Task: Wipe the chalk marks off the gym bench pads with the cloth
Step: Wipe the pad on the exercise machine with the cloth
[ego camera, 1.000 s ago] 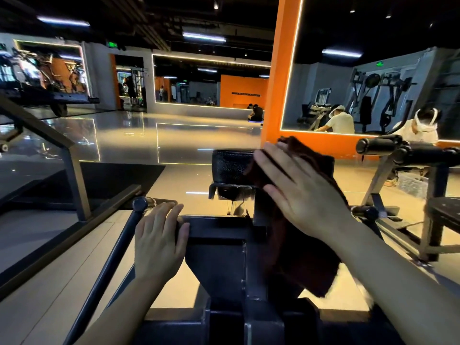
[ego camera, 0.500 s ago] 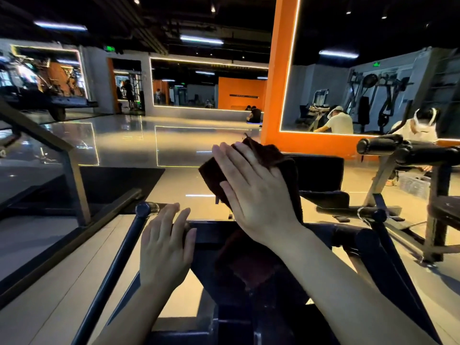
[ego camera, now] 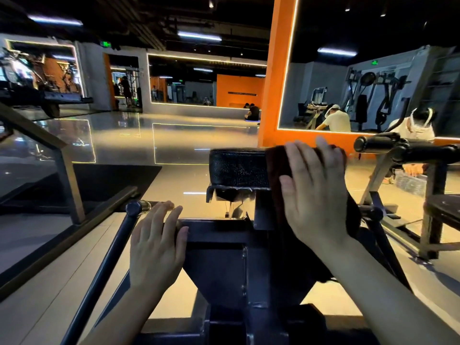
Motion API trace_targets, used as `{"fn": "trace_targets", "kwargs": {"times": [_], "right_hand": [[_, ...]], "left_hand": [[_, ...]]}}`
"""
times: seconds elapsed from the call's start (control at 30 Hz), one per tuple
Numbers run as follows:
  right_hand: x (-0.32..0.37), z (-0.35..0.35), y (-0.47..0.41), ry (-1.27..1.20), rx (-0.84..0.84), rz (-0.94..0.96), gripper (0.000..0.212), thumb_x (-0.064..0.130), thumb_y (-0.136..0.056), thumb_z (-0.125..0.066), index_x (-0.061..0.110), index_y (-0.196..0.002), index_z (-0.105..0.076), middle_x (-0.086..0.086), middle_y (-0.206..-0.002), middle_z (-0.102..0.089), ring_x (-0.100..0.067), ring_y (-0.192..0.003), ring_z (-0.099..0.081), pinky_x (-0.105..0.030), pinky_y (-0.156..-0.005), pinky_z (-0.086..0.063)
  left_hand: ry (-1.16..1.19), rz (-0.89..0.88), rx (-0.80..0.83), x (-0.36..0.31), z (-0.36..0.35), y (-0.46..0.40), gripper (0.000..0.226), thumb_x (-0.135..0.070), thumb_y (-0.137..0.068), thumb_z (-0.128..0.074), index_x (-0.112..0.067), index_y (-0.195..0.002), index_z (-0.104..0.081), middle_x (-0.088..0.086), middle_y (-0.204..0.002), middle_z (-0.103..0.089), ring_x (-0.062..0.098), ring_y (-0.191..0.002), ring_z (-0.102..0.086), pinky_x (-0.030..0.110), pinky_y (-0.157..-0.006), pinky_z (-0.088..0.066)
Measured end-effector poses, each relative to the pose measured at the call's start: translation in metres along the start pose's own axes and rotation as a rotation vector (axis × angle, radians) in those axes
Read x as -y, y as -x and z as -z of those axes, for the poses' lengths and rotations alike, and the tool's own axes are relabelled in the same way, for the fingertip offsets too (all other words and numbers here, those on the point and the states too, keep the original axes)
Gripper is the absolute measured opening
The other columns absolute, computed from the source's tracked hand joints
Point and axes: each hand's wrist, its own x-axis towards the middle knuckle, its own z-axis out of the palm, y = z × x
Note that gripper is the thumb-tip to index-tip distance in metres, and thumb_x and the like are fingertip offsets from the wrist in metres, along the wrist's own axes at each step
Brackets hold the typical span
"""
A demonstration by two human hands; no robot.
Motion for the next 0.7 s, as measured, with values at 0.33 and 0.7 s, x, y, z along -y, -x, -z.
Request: {"fn": "trace_targets", "kwargs": {"times": [0.33,0.7], "right_hand": [[0.063,-0.011,-0.026,-0.015,0.208,0.348,0.052,0.033,-0.1,-0.04,0.016,-0.149,-0.037,-0.004,-0.152,-0.04,-0.027,-0.144,-0.029,-0.041,-0.12,-0.016],[0.01,-0.001,-0.012,0.148,0.054,0.044,0.054,0.045,-0.103,-0.022,0.019,-0.149,-0.034,-0.008,-0.15,-0.043,-0.032,-0.14,-0.032,-0.054,-0.118,-0.014]], "left_hand": [[-0.016,0.037,0.093,0.002,0.008,0.0,0.048,-0.042,-0.096,-0.03,-0.016,-0.13,-0.053,0.01,-0.135,-0.052,0.032,-0.126,-0.045,0.054,-0.102,-0.035],[0.039,0.041,-0.028,0.003,-0.004,0.003,0.043,-0.04,-0.096,-0.031,-0.019,-0.129,-0.047,0.011,-0.137,-0.048,0.031,-0.128,-0.04,0.056,-0.101,-0.036]]}}
